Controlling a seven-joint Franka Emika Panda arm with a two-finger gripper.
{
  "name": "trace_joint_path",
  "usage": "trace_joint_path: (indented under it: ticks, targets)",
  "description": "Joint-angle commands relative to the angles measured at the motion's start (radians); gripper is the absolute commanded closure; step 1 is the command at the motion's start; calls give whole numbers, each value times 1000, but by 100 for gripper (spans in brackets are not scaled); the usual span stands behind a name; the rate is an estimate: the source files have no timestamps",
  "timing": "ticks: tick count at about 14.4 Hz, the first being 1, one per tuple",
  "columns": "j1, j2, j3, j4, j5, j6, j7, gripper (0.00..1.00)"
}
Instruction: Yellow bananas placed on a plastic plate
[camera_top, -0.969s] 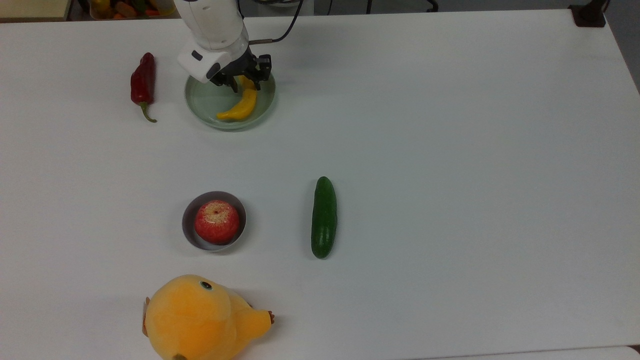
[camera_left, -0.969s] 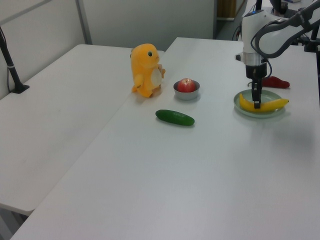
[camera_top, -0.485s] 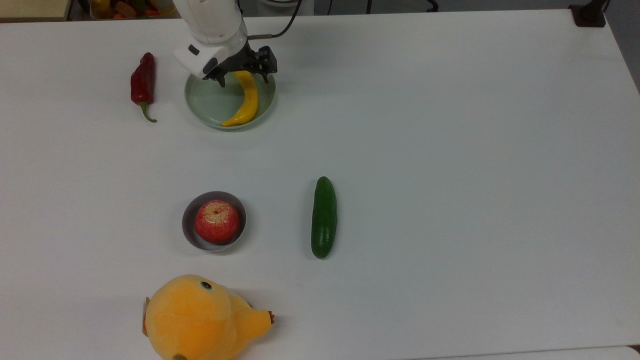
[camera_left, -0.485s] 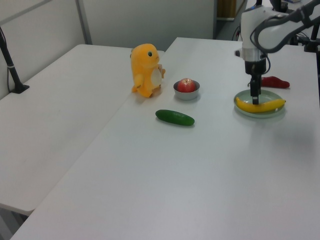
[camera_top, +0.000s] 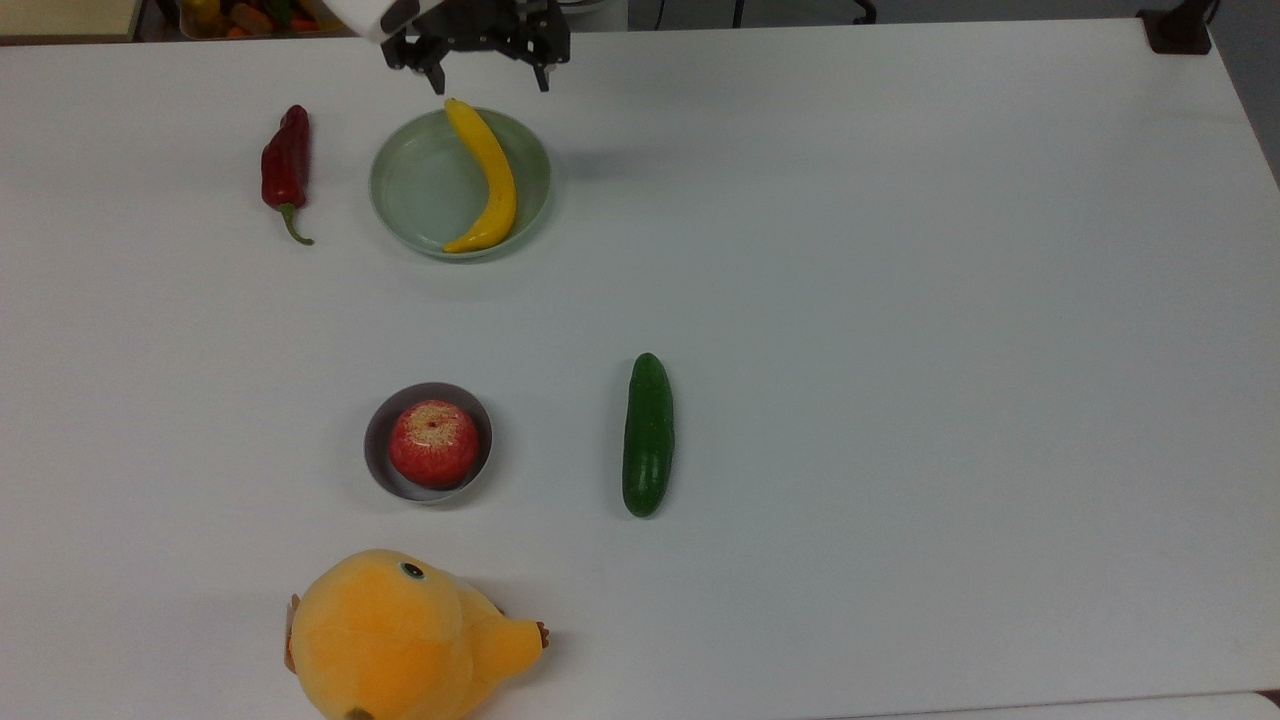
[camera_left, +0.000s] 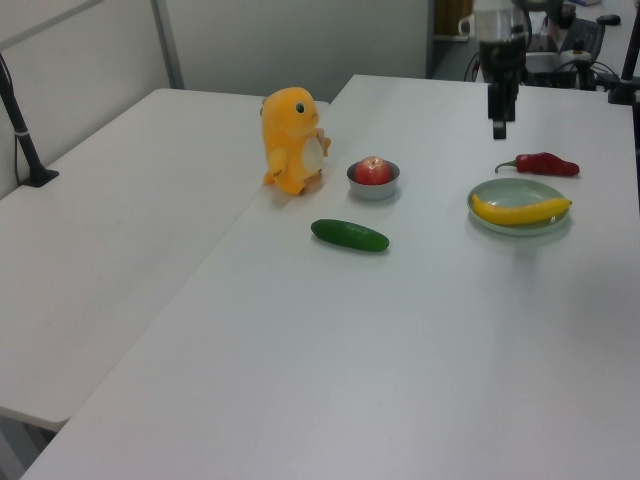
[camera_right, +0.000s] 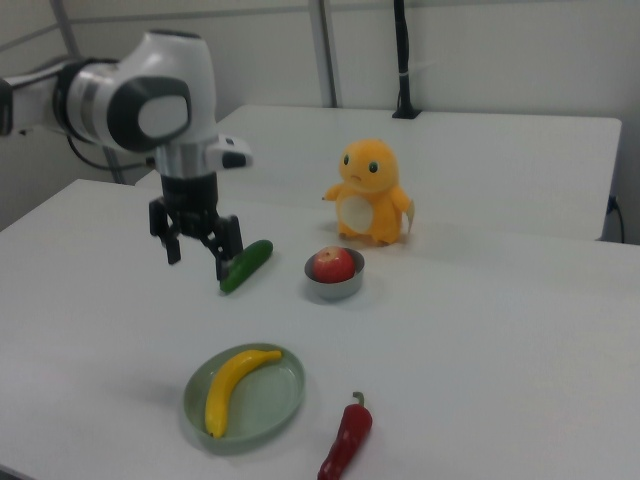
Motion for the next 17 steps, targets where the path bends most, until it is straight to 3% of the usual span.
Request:
trace_joint_path:
  ticks: [1, 6, 9, 13, 17]
  targets:
    - [24, 10, 33, 148, 9, -87, 171, 0]
    - [27, 7, 50, 255, 11, -127, 281, 0]
    - [27, -1, 61, 252, 2, -107, 209, 0]
    - [25, 4, 50, 242, -3, 32, 56, 0]
    - [22, 4, 20, 242, 9, 80, 31, 0]
